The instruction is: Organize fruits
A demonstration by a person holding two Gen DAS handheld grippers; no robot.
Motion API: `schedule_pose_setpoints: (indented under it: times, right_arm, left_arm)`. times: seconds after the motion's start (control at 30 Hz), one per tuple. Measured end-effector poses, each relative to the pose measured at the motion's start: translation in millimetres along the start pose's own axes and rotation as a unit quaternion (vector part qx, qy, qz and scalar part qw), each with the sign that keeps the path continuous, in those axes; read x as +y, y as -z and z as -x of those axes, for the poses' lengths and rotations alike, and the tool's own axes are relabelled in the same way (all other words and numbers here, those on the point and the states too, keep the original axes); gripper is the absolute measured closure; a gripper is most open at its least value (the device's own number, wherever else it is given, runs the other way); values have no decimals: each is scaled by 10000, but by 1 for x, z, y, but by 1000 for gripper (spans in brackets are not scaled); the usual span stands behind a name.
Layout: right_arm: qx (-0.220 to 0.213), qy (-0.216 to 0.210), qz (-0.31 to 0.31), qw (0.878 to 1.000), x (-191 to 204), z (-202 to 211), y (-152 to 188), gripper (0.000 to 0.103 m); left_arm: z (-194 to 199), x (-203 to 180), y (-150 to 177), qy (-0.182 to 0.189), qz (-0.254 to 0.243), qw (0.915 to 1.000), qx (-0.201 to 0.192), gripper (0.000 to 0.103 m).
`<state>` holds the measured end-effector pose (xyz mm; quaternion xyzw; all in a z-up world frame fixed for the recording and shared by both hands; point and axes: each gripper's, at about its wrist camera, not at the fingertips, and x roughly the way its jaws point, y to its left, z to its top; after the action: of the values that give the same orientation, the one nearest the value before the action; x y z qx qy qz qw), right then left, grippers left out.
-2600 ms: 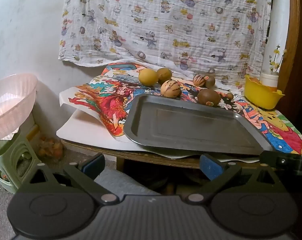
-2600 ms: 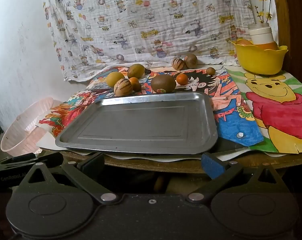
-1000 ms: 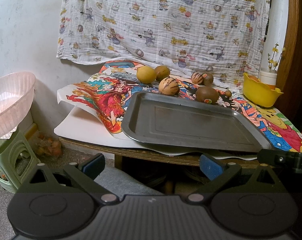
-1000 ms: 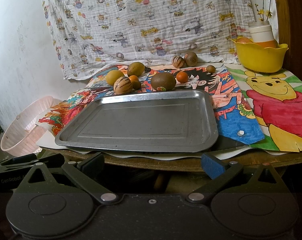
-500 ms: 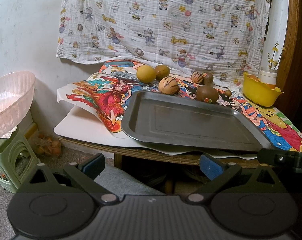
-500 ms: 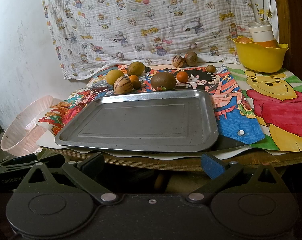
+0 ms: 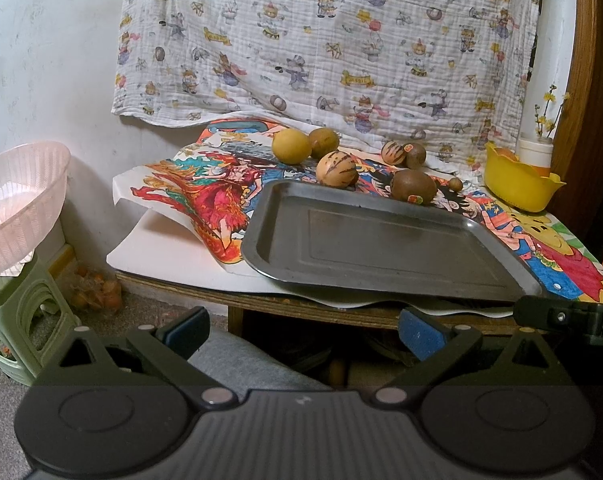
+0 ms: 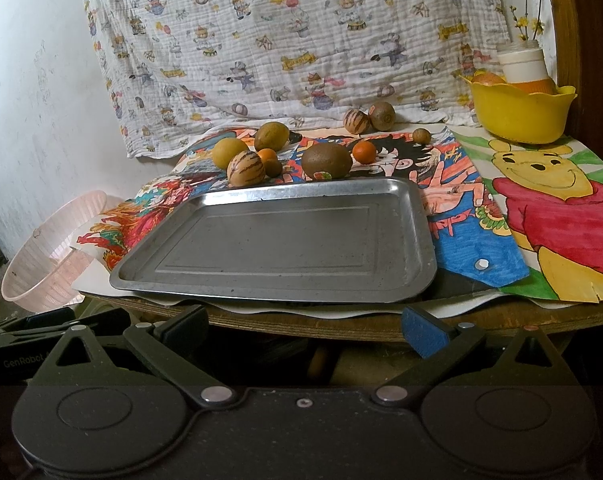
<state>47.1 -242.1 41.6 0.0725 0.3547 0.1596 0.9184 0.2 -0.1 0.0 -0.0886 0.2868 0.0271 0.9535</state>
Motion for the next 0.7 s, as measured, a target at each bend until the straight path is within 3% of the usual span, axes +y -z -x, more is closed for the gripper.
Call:
schedule_pose_setpoints:
  times: [0.27,0.7]
  right_arm:
    - [-59,-60,-62,9999,-2,-2,-2,0]
    - [-692,-250,160,9972,-6,-6,-23,0]
  left_arm:
    - [-3,1,-3,-9,-51,10000,23,1]
    - [-12,-1,-26,-99,-298,9995,-37,1]
